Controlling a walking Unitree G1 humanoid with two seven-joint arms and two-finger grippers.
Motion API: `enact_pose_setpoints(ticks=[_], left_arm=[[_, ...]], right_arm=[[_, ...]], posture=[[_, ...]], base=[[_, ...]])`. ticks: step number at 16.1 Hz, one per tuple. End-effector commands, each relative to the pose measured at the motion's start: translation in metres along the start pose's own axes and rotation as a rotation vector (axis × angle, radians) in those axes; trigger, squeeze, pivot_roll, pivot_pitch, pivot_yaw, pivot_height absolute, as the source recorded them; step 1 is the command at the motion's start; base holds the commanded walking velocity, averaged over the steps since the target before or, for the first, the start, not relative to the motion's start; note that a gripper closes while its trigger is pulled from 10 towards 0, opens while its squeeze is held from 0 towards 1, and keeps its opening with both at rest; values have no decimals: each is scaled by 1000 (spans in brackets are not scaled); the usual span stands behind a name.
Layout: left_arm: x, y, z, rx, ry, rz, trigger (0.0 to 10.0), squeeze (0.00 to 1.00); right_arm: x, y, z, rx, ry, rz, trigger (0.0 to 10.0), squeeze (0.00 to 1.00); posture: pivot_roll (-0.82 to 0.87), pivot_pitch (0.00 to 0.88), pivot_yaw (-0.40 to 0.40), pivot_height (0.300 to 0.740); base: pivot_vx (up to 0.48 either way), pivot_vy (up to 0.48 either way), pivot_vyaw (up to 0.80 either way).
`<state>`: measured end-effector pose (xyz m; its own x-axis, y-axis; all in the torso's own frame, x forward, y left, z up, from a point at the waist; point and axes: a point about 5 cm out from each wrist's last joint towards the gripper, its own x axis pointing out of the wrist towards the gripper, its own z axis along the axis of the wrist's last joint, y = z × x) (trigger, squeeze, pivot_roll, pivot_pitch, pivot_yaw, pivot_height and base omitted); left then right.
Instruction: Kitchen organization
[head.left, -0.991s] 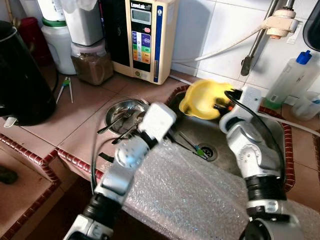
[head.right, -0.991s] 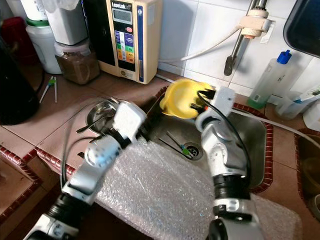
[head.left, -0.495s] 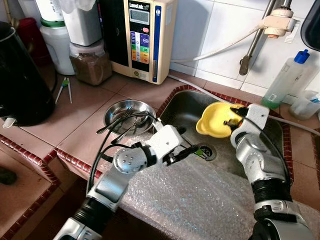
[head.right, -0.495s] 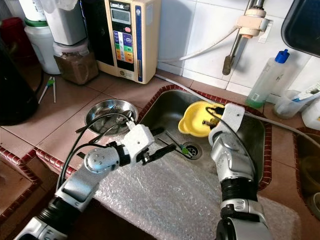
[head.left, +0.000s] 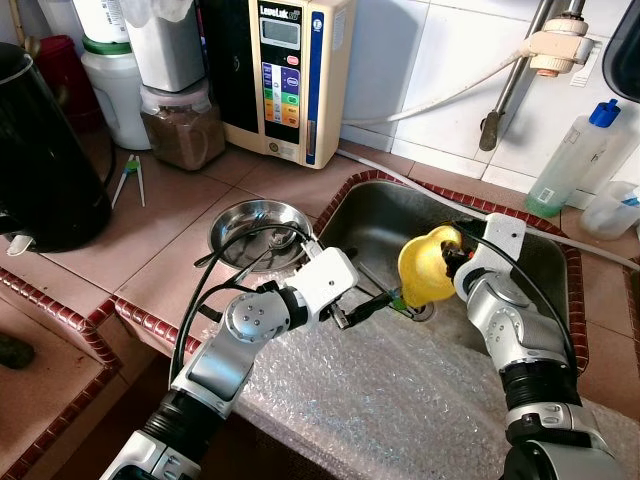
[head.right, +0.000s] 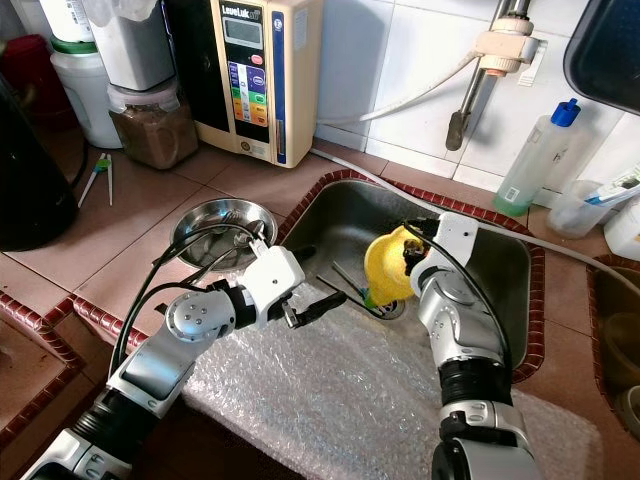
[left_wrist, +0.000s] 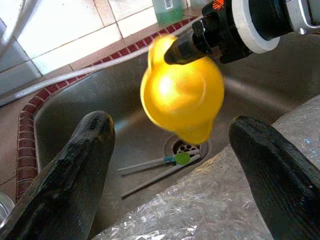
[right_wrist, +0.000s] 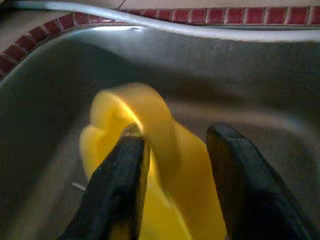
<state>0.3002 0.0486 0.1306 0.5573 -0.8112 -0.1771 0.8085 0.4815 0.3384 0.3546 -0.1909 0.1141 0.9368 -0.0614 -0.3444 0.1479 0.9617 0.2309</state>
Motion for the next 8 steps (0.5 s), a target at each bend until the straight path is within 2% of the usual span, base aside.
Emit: enact_pose_setpoints(ticks=[1,2,3,6,7,8], left_arm=[[1,2,-1,0,13,9,10000,1000],[1,2,-1,-2,13,11,10000,1000],[2,0,-1,-4,16,10,10000,1000],[1,1,0,-5,15,15,10000,1000],[1,3,0,-1,18,31,10000,1000],[0,11,0,-8,28,96,10000,1000]], right_arm=[[-2,8,-3,32,31,81,10000,1000],[-3,14,-7,43,62,123,10000,1000],[-3,16,-12,16,80,125,10000,1000],[-3,15,-13,7,82,117,10000,1000],[-3,15,-12,-8,77,110,10000,1000],[-3,15,-9,-31,51,112,10000,1000]], posture=[[-32,0,-60,740],[-34,0,-60,740],[-31,0,-61,740],[-28,0,-62,740],[-28,0,-62,740],[-29,0,-62,740]], base=[[0,0,0],[0,0,0],[0,0,0],[0,0,0],[0,0,0],[0,0,0]])
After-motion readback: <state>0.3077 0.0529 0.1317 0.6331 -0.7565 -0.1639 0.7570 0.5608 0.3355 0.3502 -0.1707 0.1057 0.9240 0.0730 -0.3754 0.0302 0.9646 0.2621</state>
